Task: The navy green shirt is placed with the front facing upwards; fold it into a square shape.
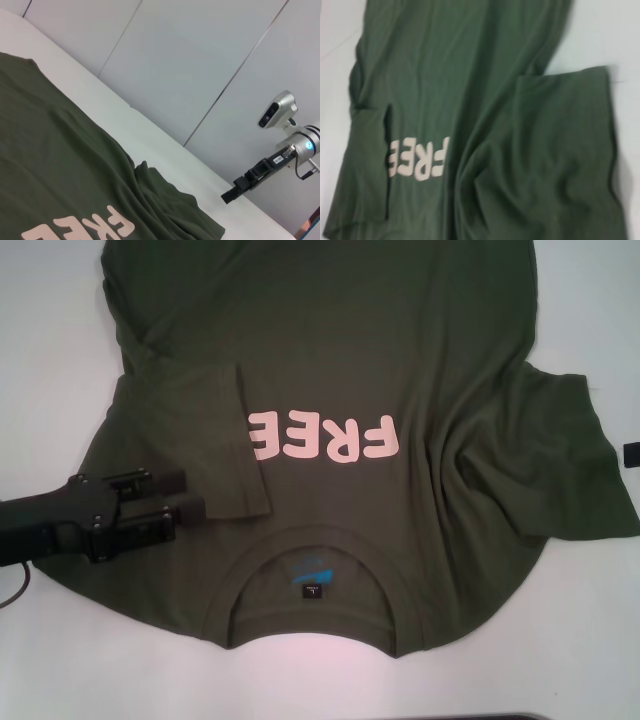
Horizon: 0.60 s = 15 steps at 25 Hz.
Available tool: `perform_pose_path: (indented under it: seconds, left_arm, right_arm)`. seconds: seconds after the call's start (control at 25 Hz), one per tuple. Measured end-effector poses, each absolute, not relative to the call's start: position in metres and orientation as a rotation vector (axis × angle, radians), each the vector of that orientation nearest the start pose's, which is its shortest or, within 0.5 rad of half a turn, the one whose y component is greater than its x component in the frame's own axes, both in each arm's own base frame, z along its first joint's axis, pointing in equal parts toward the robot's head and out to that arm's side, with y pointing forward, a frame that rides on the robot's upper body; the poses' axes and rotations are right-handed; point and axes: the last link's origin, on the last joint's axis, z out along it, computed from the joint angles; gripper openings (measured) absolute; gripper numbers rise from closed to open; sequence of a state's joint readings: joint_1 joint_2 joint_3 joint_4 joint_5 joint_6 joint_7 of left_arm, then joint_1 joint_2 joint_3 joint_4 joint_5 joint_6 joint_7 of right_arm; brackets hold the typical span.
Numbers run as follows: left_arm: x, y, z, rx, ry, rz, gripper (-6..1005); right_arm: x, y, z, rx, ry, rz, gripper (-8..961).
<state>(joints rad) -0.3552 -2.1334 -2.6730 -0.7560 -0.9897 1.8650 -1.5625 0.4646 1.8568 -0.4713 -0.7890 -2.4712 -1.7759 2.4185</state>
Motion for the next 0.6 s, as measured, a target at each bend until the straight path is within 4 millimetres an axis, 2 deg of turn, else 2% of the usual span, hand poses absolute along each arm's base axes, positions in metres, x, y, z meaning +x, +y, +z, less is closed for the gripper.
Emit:
perform_pose_path:
  seconds: [0.28, 0.6]
  left_arm:
    - [-0.296, 0.249, 0.009, -2.686, -1.078, -0.892, 636]
    - [-0.296, 0.249, 0.007, -2.682, -1.085, -0.899, 636]
  right_arm:
    - [0.360, 0.294, 0.120, -2.012, 2.031, 0.263, 909]
    - [0.362, 0.304, 0.114, -1.973, 2.010, 0.271, 910]
